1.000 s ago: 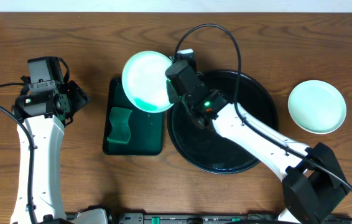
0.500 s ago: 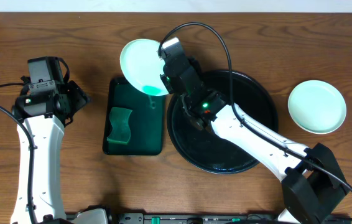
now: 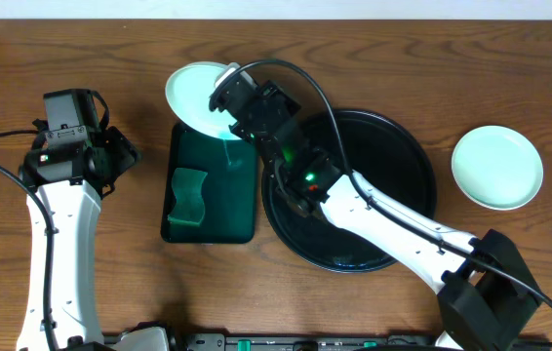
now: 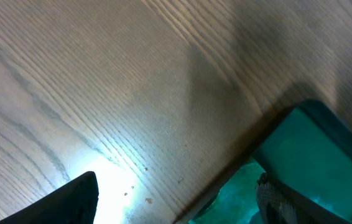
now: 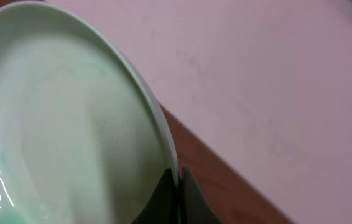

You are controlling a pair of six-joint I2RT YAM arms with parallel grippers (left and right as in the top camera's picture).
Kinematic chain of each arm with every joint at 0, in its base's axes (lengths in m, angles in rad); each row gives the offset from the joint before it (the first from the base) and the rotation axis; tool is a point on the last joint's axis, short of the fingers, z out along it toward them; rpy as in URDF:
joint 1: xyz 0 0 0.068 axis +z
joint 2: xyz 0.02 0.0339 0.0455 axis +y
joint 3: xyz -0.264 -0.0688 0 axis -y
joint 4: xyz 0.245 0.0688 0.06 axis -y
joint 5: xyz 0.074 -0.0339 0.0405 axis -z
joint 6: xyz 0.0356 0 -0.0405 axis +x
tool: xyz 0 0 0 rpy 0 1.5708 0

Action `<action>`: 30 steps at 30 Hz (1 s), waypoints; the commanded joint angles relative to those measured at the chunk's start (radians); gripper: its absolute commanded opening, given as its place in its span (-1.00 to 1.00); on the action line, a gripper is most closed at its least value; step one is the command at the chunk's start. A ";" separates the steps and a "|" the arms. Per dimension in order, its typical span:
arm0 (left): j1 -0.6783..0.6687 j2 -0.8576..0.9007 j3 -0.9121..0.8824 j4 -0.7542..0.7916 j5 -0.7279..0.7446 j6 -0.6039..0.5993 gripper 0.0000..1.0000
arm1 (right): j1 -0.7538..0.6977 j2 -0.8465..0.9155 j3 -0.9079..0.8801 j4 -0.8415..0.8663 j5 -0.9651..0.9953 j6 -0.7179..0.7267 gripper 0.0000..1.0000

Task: Clean dirty plates on tray and stack at the side
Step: 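Tilt the pale green plate over the green tray with the right gripper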

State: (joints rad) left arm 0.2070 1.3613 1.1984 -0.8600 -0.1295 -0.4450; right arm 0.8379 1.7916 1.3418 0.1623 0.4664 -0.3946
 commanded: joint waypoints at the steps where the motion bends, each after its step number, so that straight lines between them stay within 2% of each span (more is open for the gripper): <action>1: 0.004 -0.002 0.015 -0.003 0.002 -0.005 0.62 | 0.026 -0.019 0.021 0.075 0.045 -0.148 -0.98; 7: 0.004 -0.002 0.015 -0.003 0.002 -0.005 0.63 | 0.043 -0.019 0.021 0.153 0.053 -0.240 -0.98; 26: 0.004 -0.002 0.015 -0.003 0.002 -0.005 0.62 | 0.083 -0.019 0.021 0.206 0.053 -0.245 -0.98; 30: 0.004 -0.002 0.015 -0.003 0.002 -0.005 0.63 | 0.094 -0.019 0.021 0.207 0.075 -0.298 -0.98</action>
State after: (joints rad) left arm 0.2070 1.3613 1.1984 -0.8604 -0.1295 -0.4450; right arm 0.9142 1.7916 1.3418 0.3603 0.5137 -0.6498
